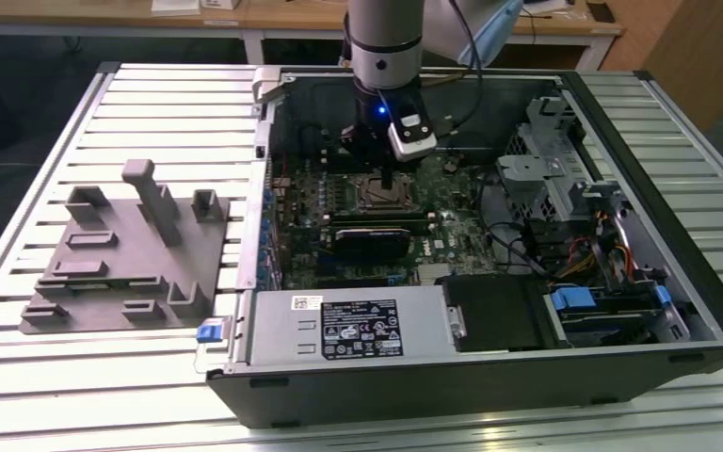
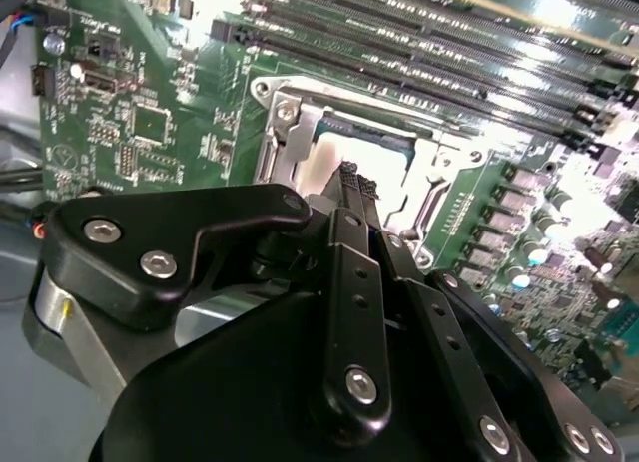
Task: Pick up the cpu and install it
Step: 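Install the first cpu locking lever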
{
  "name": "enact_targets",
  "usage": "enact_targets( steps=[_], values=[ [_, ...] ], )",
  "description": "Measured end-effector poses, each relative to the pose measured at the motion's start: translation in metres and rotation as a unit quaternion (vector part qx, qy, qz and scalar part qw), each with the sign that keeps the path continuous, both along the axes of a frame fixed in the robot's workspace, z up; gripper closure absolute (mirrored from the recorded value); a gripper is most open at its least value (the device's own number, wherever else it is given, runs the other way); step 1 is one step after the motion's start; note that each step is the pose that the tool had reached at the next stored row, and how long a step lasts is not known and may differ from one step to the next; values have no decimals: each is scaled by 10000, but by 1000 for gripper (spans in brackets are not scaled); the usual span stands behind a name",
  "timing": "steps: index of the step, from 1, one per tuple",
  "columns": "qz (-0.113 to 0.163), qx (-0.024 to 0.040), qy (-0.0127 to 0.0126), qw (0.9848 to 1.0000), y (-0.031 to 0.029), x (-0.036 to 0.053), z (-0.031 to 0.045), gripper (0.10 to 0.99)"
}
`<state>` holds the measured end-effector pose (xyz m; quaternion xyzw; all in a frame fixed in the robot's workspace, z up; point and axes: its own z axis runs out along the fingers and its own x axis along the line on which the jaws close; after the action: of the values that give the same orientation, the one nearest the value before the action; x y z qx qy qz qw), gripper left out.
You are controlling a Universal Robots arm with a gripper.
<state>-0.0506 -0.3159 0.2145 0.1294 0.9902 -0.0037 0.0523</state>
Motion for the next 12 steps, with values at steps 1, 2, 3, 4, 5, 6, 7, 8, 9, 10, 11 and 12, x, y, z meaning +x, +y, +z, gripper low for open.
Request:
enact_targets(
  steps=[1, 2, 3, 4, 5, 6, 7, 8, 9, 10, 11, 12],
  values=[
    [0, 0, 21, 10000, -8, 3, -6, 980],
    [0, 0, 35, 10000, -12, 6, -9, 980],
    [0, 0, 38, 10000, -13, 6, -9, 980],
    [0, 0, 38, 10000, -13, 6, -9, 980],
    [0, -1, 38, 10000, -13, 6, -8, 980],
    [0, -2, 39, 10000, -14, 5, -4, 980],
    [0, -1, 39, 10000, -14, 5, 5, 980],
    [0, 2, 39, 10000, -14, 5, 24, 980],
    [0, 4, 38, 10000, -13, 5, 48, 980],
    [0, 6, 37, 10000, -13, 6, 76, 980],
    [0, 6, 38, 10000, -13, 6, 109, 980],
    [1, 7, 38, 10000, -13, 6, 146, 980]
  ],
)
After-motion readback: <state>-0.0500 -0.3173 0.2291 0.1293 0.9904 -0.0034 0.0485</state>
